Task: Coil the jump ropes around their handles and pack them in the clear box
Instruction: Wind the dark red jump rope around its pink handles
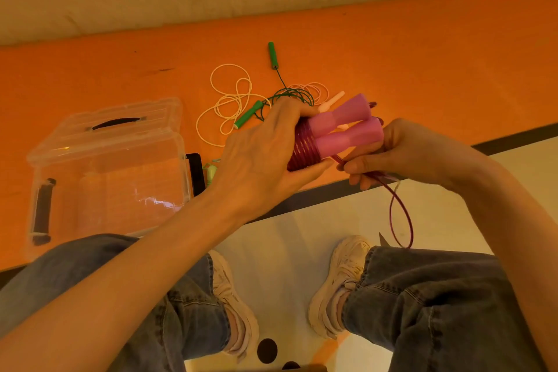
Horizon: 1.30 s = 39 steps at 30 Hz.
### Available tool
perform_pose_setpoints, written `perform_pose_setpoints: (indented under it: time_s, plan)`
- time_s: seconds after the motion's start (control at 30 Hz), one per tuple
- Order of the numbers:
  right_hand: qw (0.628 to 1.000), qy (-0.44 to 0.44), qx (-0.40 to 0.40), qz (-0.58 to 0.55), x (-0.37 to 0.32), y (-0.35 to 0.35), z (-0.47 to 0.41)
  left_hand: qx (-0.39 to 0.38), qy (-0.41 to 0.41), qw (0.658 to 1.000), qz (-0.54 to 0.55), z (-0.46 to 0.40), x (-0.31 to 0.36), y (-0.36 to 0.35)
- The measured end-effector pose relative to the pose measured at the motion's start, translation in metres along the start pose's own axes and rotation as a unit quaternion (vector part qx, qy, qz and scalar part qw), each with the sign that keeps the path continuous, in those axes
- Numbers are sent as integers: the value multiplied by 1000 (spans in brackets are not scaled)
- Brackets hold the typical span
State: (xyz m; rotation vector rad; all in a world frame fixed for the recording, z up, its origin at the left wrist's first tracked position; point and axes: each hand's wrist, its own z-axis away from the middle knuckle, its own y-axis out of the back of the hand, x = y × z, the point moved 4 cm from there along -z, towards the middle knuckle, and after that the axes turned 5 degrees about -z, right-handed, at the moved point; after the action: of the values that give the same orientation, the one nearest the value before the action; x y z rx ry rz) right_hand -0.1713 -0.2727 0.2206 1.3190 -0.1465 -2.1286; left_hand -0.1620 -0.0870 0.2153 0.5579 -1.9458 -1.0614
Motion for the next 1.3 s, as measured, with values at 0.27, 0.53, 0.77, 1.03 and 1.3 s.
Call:
perform_pose_setpoints:
  time_s: [0.27, 0.53, 0.77, 1.03, 1.3]
  plan:
    - [1000, 18, -2, -2, -6, -16, 8, -23, 1, 999, -26, -1, -1, -5]
    - [998, -1, 41, 48, -9, -22, 14, -29, 23, 995, -94, -2, -15, -8]
    - [997, 54, 1, 60, -20, -38, 14, -31, 24, 993, -109, -2, -13, -10]
    - [995, 86, -21, 47, -25, -35, 18, -30, -1, 995, -91, 0, -10, -5]
    - [998, 42, -36, -5, -21, 9, 31, -36, 8, 993, -116, -3, -14, -4]
